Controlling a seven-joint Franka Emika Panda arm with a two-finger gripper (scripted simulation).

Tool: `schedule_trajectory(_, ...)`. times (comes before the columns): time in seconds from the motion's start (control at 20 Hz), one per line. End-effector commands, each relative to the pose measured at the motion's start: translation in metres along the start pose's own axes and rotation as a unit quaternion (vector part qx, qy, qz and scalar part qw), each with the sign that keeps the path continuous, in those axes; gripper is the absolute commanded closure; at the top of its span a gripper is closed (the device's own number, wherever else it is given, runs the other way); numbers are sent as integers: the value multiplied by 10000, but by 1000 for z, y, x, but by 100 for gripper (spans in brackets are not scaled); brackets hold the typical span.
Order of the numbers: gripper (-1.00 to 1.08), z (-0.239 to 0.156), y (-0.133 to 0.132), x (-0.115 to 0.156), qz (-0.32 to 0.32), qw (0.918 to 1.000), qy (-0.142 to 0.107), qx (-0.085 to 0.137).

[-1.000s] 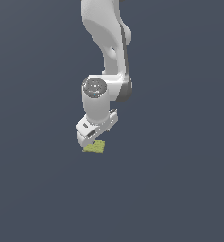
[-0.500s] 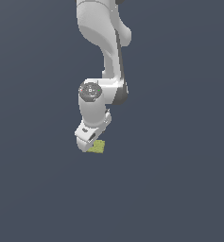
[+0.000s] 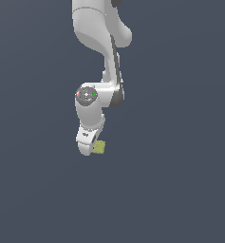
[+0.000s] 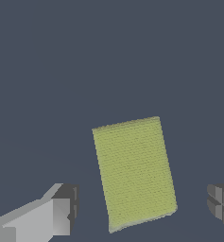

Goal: Pick up the object and move it to a goal position.

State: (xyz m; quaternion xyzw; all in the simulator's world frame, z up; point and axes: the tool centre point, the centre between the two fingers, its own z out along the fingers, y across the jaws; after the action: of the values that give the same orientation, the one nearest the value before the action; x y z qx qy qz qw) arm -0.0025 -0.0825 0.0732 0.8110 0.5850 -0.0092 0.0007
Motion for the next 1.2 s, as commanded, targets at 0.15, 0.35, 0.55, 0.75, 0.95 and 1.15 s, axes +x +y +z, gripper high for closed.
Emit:
schedule_trajectory(0.15, -92, 7, 2, -5, -569, 9984, 37, -27)
schedule_trajectory(0.35, -92, 10, 3, -7, -849, 9964, 56, -42)
schedule_trajectory(0.55, -92, 12, 4, -9, -1027, 9947, 68, -52)
schedule_trajectory(0.75, -92, 13, 4, -10, -1103, 9939, 73, -57)
schedule_trajectory(0.95, -92, 15, 4, -10, -1085, 9941, 72, -55)
schedule_trajectory(1.15, -92, 27, 4, -9, -1092, 9940, 71, -55)
